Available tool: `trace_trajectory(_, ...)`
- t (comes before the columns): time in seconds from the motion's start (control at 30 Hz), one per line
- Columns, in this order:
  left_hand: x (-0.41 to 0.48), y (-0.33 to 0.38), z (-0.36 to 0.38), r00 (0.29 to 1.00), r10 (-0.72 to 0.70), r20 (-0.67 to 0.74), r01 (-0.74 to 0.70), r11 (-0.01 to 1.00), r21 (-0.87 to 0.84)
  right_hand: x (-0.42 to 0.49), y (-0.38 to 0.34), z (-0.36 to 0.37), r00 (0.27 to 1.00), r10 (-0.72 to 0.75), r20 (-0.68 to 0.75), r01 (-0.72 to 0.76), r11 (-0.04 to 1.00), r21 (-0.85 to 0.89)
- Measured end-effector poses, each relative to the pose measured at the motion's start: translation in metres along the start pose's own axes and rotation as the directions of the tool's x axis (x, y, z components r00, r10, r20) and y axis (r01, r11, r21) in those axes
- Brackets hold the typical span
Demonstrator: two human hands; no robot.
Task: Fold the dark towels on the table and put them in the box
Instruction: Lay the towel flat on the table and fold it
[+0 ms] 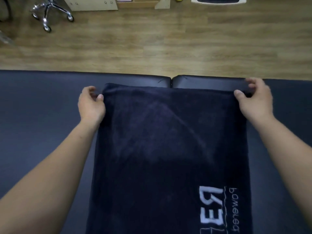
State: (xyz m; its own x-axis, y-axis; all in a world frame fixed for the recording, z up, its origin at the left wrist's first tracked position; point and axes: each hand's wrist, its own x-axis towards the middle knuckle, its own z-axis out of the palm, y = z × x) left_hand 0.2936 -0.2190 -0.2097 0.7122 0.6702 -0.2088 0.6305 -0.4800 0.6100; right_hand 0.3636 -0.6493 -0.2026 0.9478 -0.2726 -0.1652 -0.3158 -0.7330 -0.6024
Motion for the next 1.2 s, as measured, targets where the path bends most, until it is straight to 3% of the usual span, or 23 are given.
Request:
trace_trajectory(0.1,-0.046,-0.003,0.004,0.984,0.174,-0.025,-0.171,0.981,0.096,-0.044,0.01,0.0,0.97,0.211,-0.119,-0.181,0.958,0.223)
trace_trajectory(0.13,-0.061,-0.007,0.006,0.986,0.166,-0.001,-0.165,0.978,0.126,-0.063,0.016,0.0,0.938,0.337,-0.084,-0.294,0.898,0.328)
trace_trajectory(0.2,-0.077,-0.018,0.006,0.999,-0.015,0.039,0.008,0.984,0.179,-0.099,0.034,-0.001,0.876,0.482,0.011,-0.455,0.819,0.349)
trace_trajectory(0.3,-0.066,-0.02,-0.004,0.948,-0.278,0.157,0.268,0.96,0.082,-0.121,0.052,-0.004,0.871,0.458,0.178,-0.482,0.867,0.127)
trace_trajectory(0.37,-0.053,-0.015,-0.005,0.945,-0.233,0.231,0.239,0.971,0.003,-0.113,0.056,-0.003,0.877,0.434,0.206,-0.454,0.889,0.055)
trace_trajectory(0.47,-0.033,0.001,0.0,0.973,-0.091,0.214,0.09,0.996,0.011,-0.088,0.047,-0.002,0.888,0.423,0.18,-0.453,0.872,0.184)
trace_trajectory(0.63,0.014,0.021,0.013,0.989,-0.008,0.148,0.005,1.0,0.023,-0.021,0.023,0.004,0.943,0.269,0.197,-0.306,0.933,0.191)
trace_trajectory(0.8,0.086,0.101,0.024,0.992,0.125,-0.006,-0.118,0.923,-0.366,0.058,-0.046,0.012,0.98,0.188,0.068,-0.2,0.914,0.354)
trace_trajectory(0.83,0.096,0.116,0.027,0.987,0.139,-0.077,-0.157,0.924,-0.348,0.07,-0.055,0.014,0.982,0.191,-0.002,-0.177,0.914,0.364)
trace_trajectory(0.9,0.093,0.131,0.032,0.966,0.196,-0.172,-0.211,0.975,-0.076,0.07,-0.068,0.016,0.981,0.116,-0.156,-0.082,0.974,0.209)
trace_trajectory(0.97,0.05,0.117,0.038,0.924,0.372,-0.086,-0.342,0.907,0.244,0.031,-0.071,0.024,0.978,-0.115,-0.173,0.119,0.993,0.013)
trace_trajectory(1.07,-0.067,0.043,0.057,0.747,0.621,0.239,-0.664,0.677,0.317,-0.075,-0.041,0.05,0.904,-0.421,0.075,0.427,0.895,-0.131)
trace_trajectory(1.13,-0.132,-0.01,0.064,0.654,0.63,0.419,-0.757,0.545,0.361,-0.141,-0.003,0.07,0.84,-0.473,0.266,0.541,0.764,-0.352)
trace_trajectory(1.2,-0.15,-0.035,0.07,0.653,0.596,0.467,-0.758,0.521,0.393,-0.163,0.021,0.08,0.836,-0.44,0.329,0.548,0.71,-0.442)
